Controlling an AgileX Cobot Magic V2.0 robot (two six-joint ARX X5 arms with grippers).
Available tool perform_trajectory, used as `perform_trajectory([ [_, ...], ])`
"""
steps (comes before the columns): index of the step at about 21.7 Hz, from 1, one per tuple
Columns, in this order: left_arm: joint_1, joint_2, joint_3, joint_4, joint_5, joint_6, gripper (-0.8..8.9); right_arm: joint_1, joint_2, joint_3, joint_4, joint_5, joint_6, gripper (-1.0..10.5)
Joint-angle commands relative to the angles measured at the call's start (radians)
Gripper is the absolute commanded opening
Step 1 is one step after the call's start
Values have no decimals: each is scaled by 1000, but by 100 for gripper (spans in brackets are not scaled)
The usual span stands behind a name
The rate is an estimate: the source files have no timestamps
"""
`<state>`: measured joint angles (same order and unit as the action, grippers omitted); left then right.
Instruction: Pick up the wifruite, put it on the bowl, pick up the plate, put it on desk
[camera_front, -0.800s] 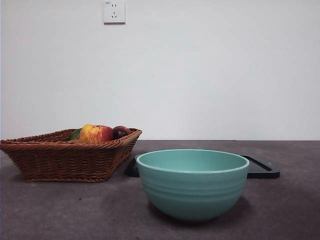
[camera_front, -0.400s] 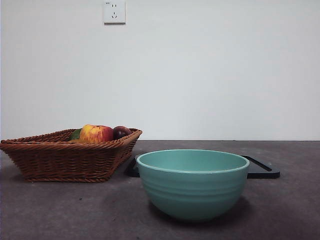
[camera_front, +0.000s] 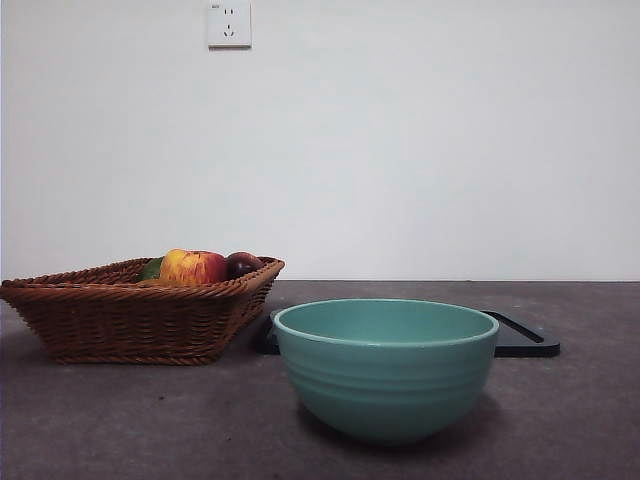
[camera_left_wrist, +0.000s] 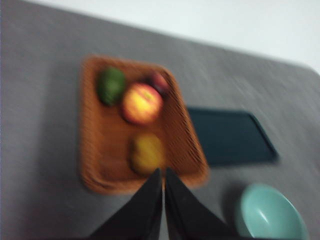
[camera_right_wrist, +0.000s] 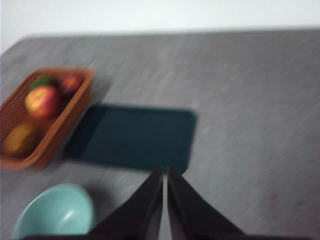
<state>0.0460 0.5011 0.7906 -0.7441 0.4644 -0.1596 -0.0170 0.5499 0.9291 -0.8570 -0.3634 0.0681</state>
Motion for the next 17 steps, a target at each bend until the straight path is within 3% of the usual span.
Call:
perform_trajectory([
  [1, -26, 41, 60, -56, 56, 72, 10, 27, 43, 56, -66, -64, -45, 7],
  [11, -211, 119, 150, -299, 193, 179, 9, 236, 108, 99, -286, -195, -112, 7],
  [17, -257, 119, 150, -332, 195, 178, 10, 321, 108, 99, -303, -195, -122, 7],
])
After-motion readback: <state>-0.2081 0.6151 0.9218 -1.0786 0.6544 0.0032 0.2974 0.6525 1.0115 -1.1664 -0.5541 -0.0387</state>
